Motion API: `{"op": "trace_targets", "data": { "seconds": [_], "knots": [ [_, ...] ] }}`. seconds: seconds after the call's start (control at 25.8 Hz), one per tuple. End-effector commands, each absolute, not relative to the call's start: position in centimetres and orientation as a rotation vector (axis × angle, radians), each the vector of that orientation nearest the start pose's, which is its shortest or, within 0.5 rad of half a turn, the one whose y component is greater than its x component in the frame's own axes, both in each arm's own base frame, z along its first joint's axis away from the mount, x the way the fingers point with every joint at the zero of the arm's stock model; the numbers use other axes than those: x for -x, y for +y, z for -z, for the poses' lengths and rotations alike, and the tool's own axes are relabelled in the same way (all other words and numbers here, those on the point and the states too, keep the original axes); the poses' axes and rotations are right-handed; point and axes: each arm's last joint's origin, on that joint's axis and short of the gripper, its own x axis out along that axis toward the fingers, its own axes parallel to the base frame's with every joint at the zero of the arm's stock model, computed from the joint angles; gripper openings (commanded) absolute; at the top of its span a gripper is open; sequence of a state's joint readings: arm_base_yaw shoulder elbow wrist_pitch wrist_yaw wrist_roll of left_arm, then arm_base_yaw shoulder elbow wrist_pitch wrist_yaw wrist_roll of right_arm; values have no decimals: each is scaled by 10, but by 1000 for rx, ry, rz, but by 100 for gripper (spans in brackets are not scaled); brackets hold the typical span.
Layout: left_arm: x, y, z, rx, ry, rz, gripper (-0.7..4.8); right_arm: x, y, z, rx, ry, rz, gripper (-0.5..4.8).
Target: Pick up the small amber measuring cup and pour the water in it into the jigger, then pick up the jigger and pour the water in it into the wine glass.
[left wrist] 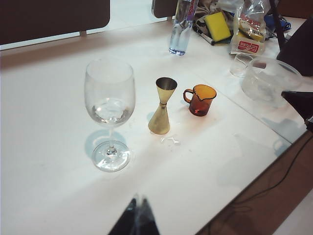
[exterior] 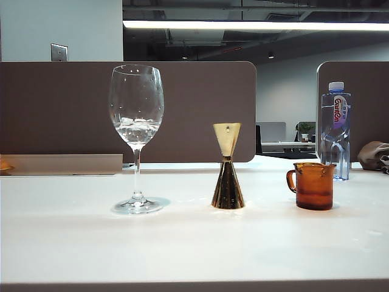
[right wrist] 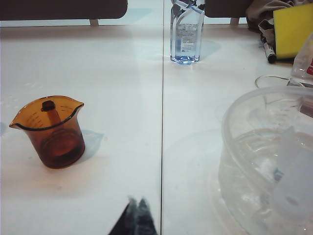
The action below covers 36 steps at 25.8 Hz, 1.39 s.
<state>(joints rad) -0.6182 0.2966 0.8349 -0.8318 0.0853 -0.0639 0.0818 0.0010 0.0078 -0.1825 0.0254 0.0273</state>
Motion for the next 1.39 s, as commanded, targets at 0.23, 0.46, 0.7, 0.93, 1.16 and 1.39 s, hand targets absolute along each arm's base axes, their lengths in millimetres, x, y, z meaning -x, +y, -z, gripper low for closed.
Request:
{"op": "trace_targets", "data": {
  "seconds": [0.23,0.46,0.7,0.93,1.16,1.39],
  "knots": [
    [-31,-25,-332,-19,297,688,-2,-96,7,-147,-20,178,-56,-3],
    [-31,-25,-332,-19,297,688,-2,-96,7,-148,-25,171,-56,-3],
    [-31,-25,-332,-19,296,688,-2,-89,7,-177,-28,133,-57,-3],
    [-31,-25,-332,-19,297,688,-2,-64,5,-245,-57,-37,-64,-3],
    [-31,-25,-332,-19,297,692,-2,-29,2,-289,40,-27,-63,-3],
    [-31,-25,-332,-19,297,692,-2,-6,0,-299,151,164,-75,-1]
  ]
}}
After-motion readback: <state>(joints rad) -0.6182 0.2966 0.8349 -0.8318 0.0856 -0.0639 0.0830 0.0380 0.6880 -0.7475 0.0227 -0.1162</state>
